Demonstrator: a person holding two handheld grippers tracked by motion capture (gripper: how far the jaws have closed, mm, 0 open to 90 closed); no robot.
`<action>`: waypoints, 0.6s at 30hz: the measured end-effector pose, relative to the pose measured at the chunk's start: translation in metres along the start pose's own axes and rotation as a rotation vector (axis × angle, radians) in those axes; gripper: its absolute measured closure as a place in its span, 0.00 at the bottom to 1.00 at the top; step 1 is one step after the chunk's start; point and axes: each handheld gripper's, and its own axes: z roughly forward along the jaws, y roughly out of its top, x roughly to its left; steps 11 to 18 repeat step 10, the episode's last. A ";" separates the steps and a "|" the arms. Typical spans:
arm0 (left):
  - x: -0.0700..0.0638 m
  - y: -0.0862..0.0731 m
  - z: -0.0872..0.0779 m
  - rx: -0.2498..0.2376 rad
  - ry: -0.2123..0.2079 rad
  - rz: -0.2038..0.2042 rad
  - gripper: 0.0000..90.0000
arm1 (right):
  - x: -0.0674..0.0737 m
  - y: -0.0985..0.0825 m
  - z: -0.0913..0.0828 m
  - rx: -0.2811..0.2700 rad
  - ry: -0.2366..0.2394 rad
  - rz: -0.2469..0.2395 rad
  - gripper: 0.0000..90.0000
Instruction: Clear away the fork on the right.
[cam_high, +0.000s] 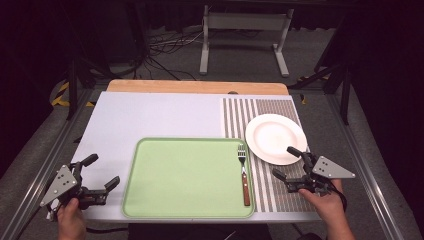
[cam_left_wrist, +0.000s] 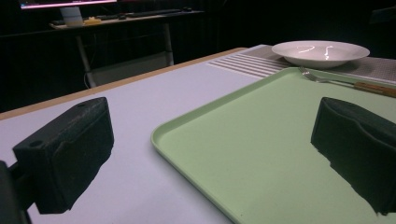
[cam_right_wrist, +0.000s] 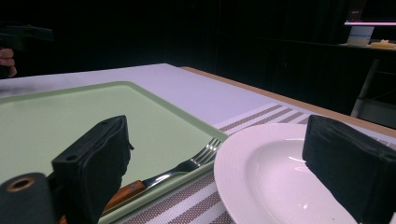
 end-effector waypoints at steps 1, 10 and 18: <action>0.000 0.000 0.000 -0.005 0.002 0.001 0.00 | 0.000 -0.001 0.000 -0.001 0.001 0.005 0.09; -0.001 0.000 0.001 -0.007 -0.005 0.010 0.00 | -0.002 -0.012 0.001 0.023 -0.014 0.019 0.09; -0.001 0.000 0.001 -0.007 -0.005 0.010 0.00 | -0.002 -0.012 0.001 0.023 -0.014 0.019 0.09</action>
